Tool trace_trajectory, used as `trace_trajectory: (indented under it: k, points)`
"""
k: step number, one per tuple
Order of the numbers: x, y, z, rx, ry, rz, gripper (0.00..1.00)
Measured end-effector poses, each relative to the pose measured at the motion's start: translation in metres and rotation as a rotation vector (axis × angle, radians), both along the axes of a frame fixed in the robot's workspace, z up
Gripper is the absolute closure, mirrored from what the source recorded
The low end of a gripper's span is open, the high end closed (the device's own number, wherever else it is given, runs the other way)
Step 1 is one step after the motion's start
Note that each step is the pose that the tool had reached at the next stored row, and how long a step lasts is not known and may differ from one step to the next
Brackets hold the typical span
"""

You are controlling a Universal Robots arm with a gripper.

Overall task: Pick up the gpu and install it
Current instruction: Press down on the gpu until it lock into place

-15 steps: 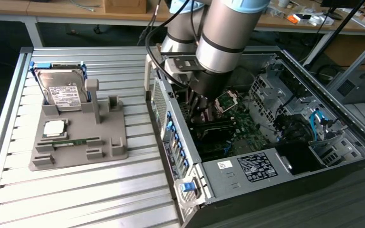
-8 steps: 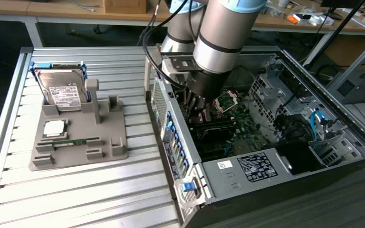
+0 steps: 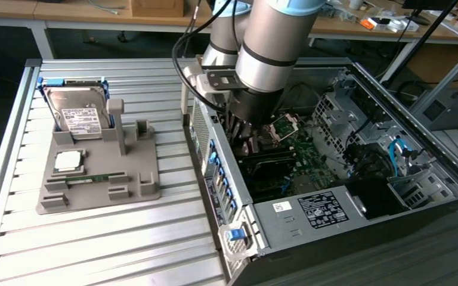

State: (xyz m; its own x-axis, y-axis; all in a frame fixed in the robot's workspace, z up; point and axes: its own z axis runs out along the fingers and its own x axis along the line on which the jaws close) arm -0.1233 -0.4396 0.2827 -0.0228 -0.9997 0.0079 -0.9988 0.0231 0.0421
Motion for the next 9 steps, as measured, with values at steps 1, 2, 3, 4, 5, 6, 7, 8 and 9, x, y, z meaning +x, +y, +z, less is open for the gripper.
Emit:
trace_trajectory:
  k: [1,2,3,4,5,6,7,8,9]
  points:
    - [-0.0006,0.0,0.0,0.0,-0.0002,0.0,0.89]
    - [-0.0007,-0.0004,0.0,0.0,-0.0002,0.0,0.89]
    - [-0.0007,-0.0011,0.0,0.0,-0.0002,0.0,0.89]
    - [-0.0007,-0.002,0.0,0.0,-0.0002,0.0,0.89]
    - [-0.0008,-0.0028,0.0,0.0,-0.0003,0.0,0.89]
    - [-0.0008,-0.0029,0.0,0.0002,-0.0003,0.0,0.89]
    - [-0.0011,-0.003,0.0003,0.0,-0.0004,0.0,0.89]
    - [-0.0012,-0.003,0.0008,-0.0001,-0.0005,0.0,0.89]
    - [-0.0014,-0.003,0.0014,0.0,-0.0007,0.0,0.89]
